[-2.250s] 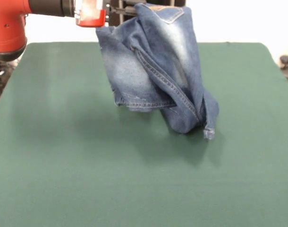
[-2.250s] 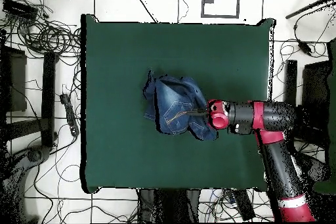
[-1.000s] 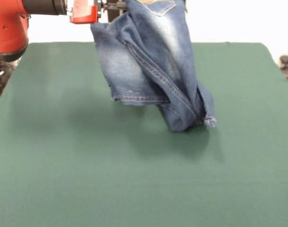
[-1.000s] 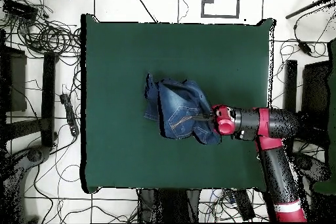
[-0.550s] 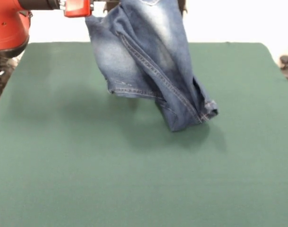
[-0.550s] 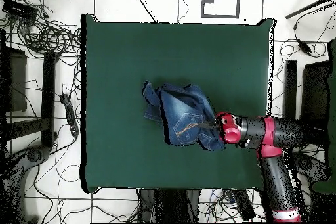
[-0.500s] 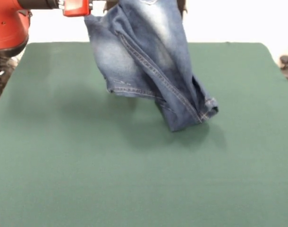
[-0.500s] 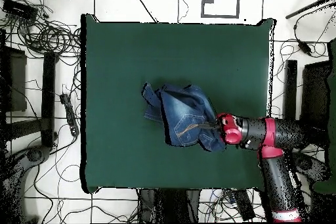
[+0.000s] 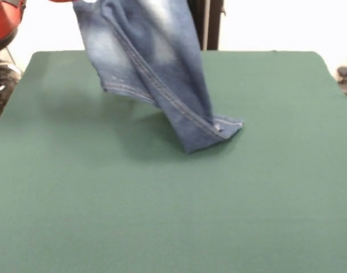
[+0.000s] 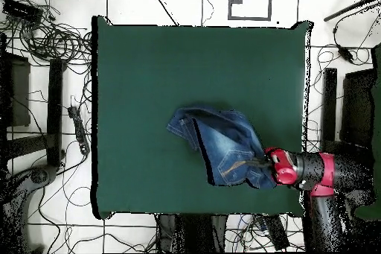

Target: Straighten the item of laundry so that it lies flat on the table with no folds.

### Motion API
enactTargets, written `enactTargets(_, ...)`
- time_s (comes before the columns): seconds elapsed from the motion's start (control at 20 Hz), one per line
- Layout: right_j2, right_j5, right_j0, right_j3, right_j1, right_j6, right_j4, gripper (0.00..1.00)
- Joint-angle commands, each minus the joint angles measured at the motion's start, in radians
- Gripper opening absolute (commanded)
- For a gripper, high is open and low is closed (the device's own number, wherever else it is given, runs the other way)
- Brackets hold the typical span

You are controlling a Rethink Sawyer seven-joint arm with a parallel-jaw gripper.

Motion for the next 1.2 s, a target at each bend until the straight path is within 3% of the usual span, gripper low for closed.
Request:
enactTargets(0.05,-0.111,0.183,-0.024,-0.011,0.062,-0.251,0.060,0.00)
enactTargets(0.35,-0.138,0.163,-0.115,-0.019,0.027,-0.385,-0.093,0.00)
enactTargets(0.6,-0.141,0.066,-0.192,-0.009,-0.003,-0.507,-0.267,0.00)
enactTargets(0.65,-0.133,0.046,-0.212,-0.002,-0.005,-0.528,-0.310,1.00)
enactTargets(0.85,-0.126,-0.043,-0.266,0.040,-0.047,-0.565,-0.417,1.00)
enactTargets(1.1,-0.164,-0.056,-0.316,0.045,-0.125,-0.493,-0.440,1.00)
enactTargets(1.2,-0.178,-0.086,-0.351,0.044,-0.140,-0.534,-0.468,1.00)
